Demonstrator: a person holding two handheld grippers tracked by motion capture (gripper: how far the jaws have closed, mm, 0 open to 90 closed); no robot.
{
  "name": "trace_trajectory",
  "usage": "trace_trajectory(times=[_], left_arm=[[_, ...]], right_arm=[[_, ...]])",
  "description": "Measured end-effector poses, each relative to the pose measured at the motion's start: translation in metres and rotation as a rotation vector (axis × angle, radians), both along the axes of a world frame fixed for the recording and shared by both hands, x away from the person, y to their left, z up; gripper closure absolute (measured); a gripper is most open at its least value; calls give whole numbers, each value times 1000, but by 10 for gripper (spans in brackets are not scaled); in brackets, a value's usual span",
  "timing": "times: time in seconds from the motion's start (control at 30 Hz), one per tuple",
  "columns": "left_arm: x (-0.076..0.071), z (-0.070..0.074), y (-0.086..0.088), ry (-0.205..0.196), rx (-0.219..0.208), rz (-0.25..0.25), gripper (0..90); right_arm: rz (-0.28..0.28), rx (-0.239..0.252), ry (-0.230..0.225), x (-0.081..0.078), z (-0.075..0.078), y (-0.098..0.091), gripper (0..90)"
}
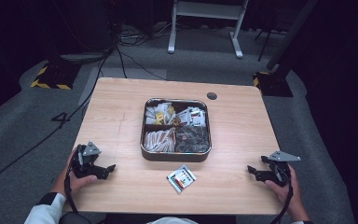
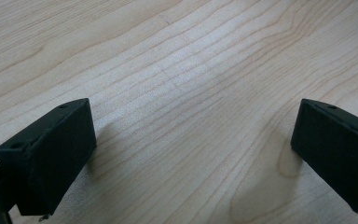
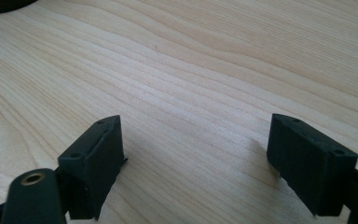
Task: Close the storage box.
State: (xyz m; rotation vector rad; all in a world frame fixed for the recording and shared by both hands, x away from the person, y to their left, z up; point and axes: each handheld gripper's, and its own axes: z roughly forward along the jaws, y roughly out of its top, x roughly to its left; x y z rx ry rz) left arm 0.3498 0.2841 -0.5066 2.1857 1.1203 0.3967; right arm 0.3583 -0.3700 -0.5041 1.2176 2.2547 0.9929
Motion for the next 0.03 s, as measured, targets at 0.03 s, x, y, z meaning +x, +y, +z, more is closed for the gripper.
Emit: trace_trajectory(times=[0.03], left_arm=[[0,0,0,0,0,0,1]], right_arm=[[0,0,0,0,0,0,189]])
